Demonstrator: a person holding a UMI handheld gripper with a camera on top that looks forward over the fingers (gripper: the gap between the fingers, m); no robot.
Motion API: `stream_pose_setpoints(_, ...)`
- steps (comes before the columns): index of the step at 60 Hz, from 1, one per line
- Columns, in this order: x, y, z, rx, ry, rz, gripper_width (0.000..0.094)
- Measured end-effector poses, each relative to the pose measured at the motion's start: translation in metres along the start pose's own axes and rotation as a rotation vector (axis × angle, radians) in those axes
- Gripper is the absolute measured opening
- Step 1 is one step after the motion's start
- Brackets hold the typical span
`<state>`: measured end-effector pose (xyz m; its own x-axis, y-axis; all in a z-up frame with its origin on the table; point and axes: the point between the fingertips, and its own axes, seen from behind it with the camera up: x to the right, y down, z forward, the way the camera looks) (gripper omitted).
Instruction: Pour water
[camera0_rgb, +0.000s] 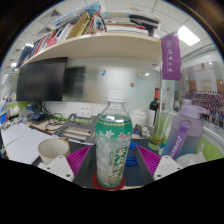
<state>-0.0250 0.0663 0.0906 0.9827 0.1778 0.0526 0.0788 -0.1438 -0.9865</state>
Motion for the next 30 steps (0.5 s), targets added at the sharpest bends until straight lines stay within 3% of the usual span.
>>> stream_pose_setpoints(14,0.002,0.008,-0.099,-0.110,0.052,-0.049,0.0861)
stream_pose_setpoints(30,-0.086,-0.072,-0.191,-0.126,0.026,0.110,0.0862)
